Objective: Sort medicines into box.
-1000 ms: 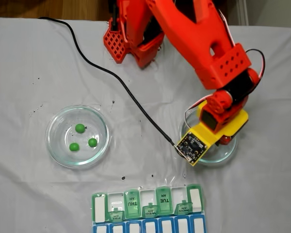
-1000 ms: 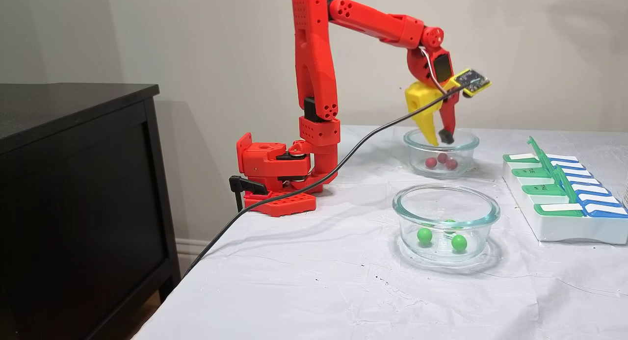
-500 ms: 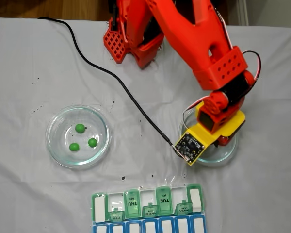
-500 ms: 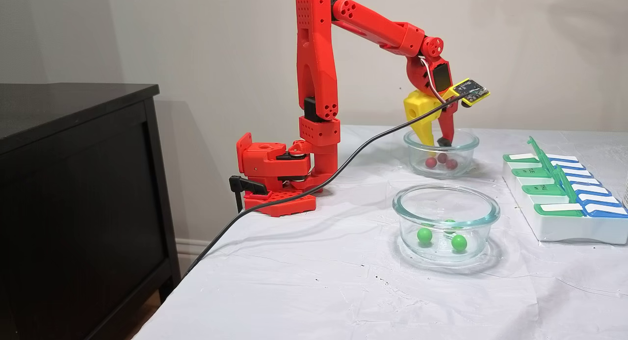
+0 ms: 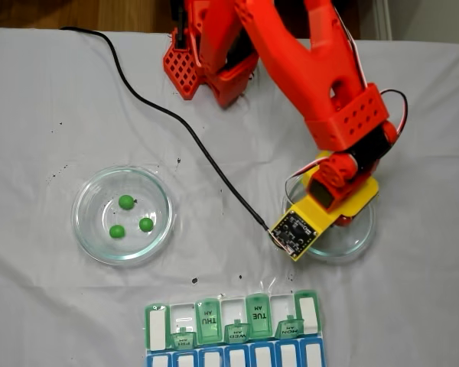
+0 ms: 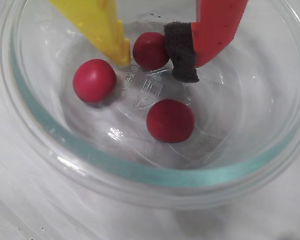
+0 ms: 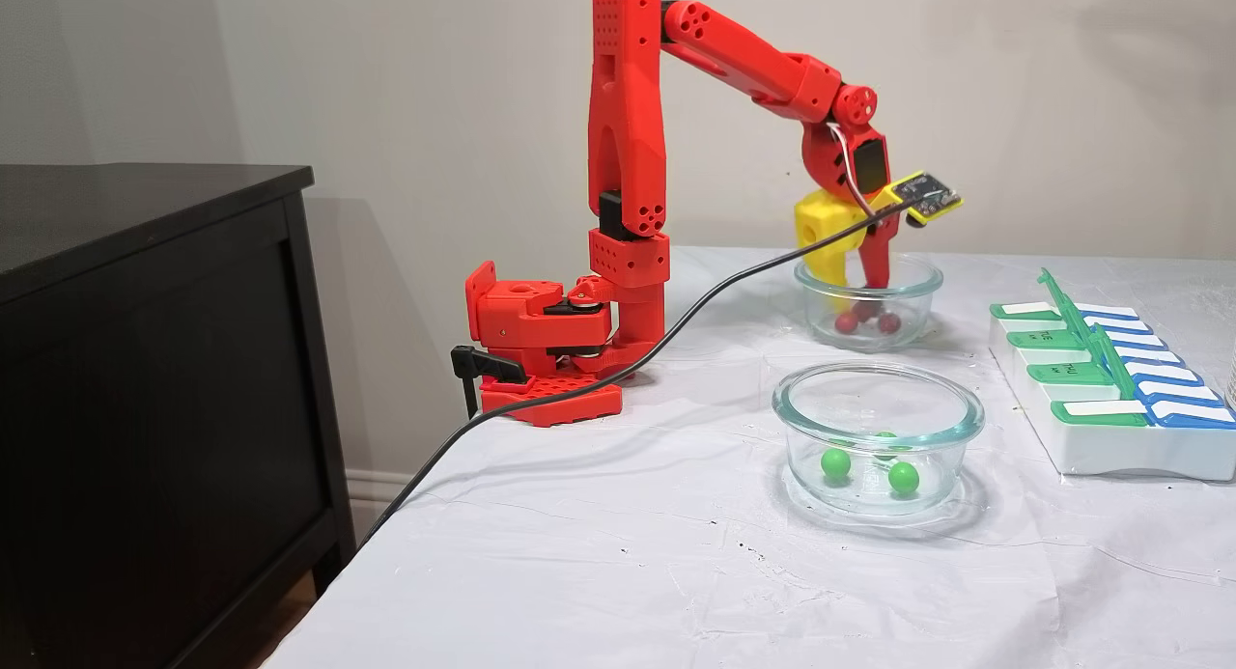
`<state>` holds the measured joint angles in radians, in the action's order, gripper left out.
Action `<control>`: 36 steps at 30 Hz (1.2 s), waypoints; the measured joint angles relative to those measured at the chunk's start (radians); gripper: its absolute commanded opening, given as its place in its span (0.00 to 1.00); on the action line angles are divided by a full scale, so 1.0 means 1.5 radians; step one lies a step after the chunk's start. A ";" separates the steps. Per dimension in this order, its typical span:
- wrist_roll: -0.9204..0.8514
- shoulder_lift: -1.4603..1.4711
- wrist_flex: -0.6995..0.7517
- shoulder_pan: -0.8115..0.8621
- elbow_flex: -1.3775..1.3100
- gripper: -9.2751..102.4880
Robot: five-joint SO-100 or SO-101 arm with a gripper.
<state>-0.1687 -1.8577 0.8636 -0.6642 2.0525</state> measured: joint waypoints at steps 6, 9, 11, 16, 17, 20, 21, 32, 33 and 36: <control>0.000 0.000 0.002 -0.005 -0.002 0.22; 0.000 0.000 0.002 -0.006 -0.002 0.22; 0.000 0.000 0.002 -0.007 -0.002 0.22; 0.000 0.001 0.028 -0.014 -0.011 0.24; 0.000 0.001 0.035 -0.017 -0.014 0.24; 0.000 0.001 0.050 -0.029 -0.018 0.24; 0.002 0.001 0.052 -0.032 -0.019 0.24; 0.040 0.072 0.167 -0.056 -0.116 0.23; 0.044 0.091 0.175 -0.056 -0.130 0.23; 0.048 0.107 0.185 -0.056 -0.150 0.23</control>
<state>-0.0966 -1.6966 1.1413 -0.7486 1.8270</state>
